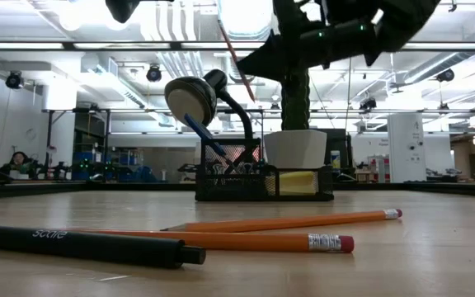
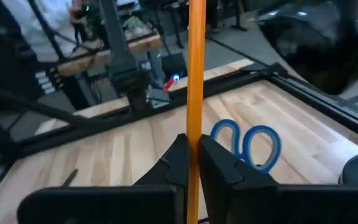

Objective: Pick and place office supplies into organizer
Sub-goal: Put the top yellow pencil into the black desk organizer

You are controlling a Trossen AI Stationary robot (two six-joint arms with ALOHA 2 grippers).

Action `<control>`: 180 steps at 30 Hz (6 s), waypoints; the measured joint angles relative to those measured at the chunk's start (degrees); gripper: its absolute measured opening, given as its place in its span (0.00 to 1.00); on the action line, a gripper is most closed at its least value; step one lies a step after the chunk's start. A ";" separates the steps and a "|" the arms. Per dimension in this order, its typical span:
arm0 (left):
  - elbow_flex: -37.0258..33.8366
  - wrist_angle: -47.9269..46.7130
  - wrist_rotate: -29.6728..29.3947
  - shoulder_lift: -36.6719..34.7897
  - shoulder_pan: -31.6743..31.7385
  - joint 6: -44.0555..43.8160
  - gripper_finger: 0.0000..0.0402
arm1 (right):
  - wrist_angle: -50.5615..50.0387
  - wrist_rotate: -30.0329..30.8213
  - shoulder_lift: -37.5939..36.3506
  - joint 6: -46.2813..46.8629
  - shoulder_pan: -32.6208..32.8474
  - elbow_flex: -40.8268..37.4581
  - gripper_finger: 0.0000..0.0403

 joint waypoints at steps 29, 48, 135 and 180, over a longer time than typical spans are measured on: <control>0.00 0.00 0.00 -0.02 0.00 -0.04 0.02 | 15.11 5.79 11.69 1.73 -4.65 -1.56 0.03; 0.00 0.00 0.00 0.09 0.00 -0.04 0.02 | 15.25 3.98 15.51 -0.42 -6.16 -1.56 0.03; 0.00 -0.02 0.00 0.09 -0.02 -0.10 0.02 | -11.94 -7.69 16.18 -5.86 -9.77 9.15 0.03; 0.00 -0.02 0.00 0.10 0.00 -0.06 0.02 | -11.84 -8.01 16.16 -6.18 -8.48 8.98 0.25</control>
